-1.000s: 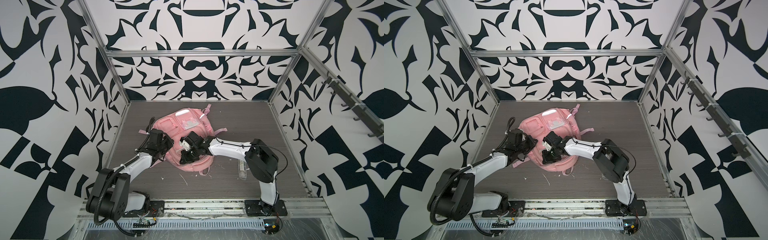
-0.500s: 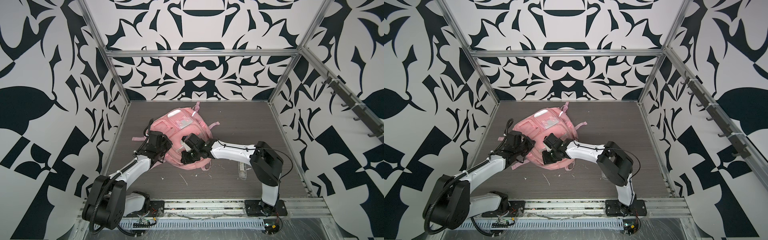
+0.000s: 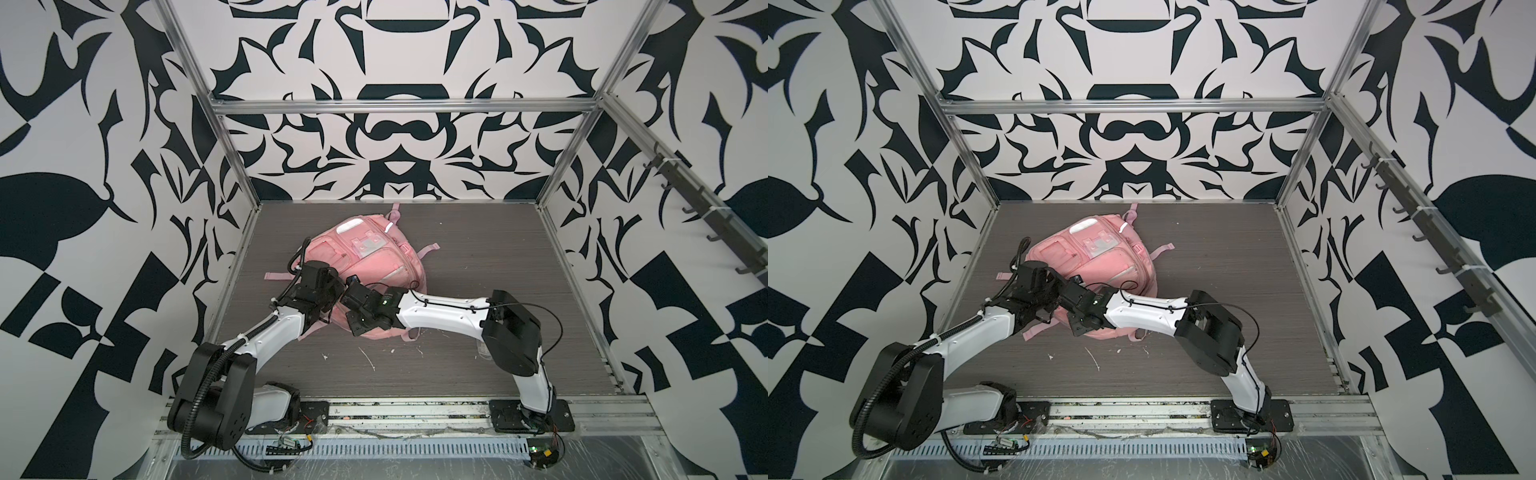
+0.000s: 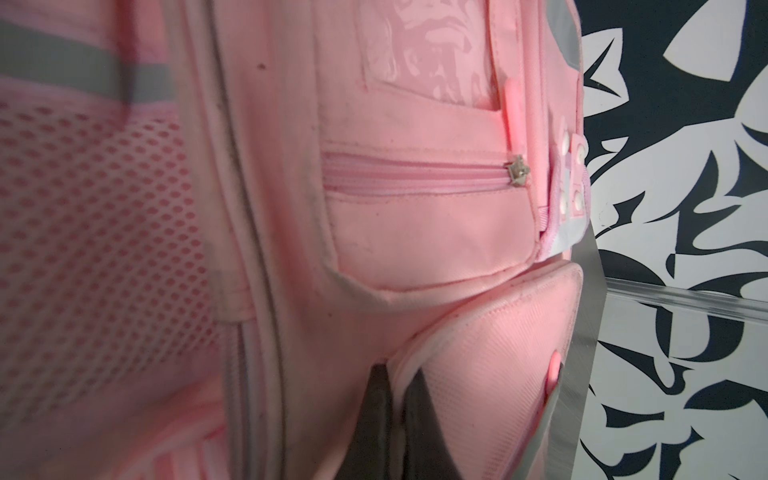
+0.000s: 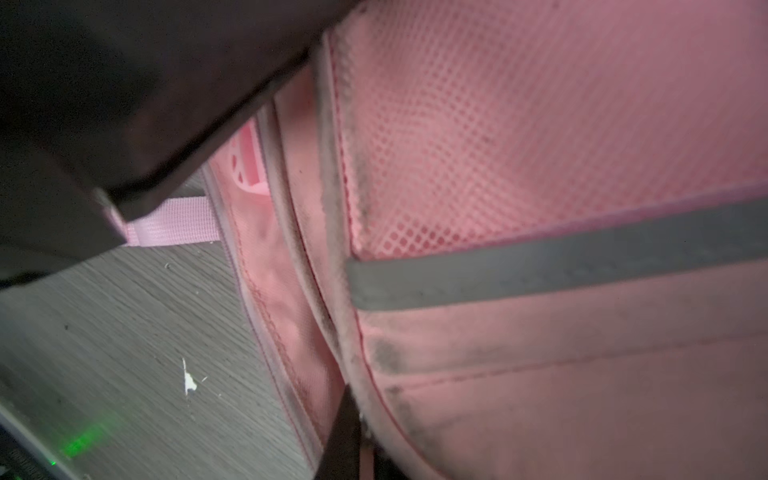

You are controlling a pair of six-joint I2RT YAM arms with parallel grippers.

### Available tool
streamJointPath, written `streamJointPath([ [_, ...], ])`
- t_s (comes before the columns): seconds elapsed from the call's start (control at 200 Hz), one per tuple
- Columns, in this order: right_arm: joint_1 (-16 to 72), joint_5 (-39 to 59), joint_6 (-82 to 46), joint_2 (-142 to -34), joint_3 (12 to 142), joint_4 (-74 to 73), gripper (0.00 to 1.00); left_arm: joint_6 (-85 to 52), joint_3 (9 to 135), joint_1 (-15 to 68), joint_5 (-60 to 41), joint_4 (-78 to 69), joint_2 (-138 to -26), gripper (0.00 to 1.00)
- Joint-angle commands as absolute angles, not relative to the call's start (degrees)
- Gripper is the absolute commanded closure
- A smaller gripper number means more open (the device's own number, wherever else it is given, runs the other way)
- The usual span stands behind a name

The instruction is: Pack the student bag

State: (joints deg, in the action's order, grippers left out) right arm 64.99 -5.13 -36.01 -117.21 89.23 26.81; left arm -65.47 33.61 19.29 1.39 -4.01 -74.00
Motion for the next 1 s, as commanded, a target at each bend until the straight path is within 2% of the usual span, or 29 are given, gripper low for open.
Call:
streamJointPath([
  [0.0,67.5,3.2,-34.9,-115.6,93.0,19.4,1.00,-68.8,34.3,20.0,1.7,-6.0,-75.1,1.00],
  [0.145,65.1,5.9,-38.6,-115.0,92.5,14.1,1.00,-68.9,33.8,20.1,1.2,-6.3,-74.5,1.00],
  [0.31,59.2,11.3,-45.2,-110.5,83.7,0.8,1.00,-68.9,32.6,20.2,-1.3,-6.7,-73.5,1.00],
  [0.515,54.4,15.0,-46.5,-104.0,75.6,-5.1,1.00,-68.7,30.5,20.4,-5.5,-6.2,-69.6,1.00],
  [0.69,53.1,14.4,-45.5,-101.5,73.8,-1.5,1.00,-69.2,30.4,22.9,-7.4,-6.2,-69.5,1.00],
  [0.995,53.1,15.5,-44.7,-107.5,78.1,3.3,1.00,-70.3,32.2,28.1,-6.6,-6.7,-69.4,1.00],
])
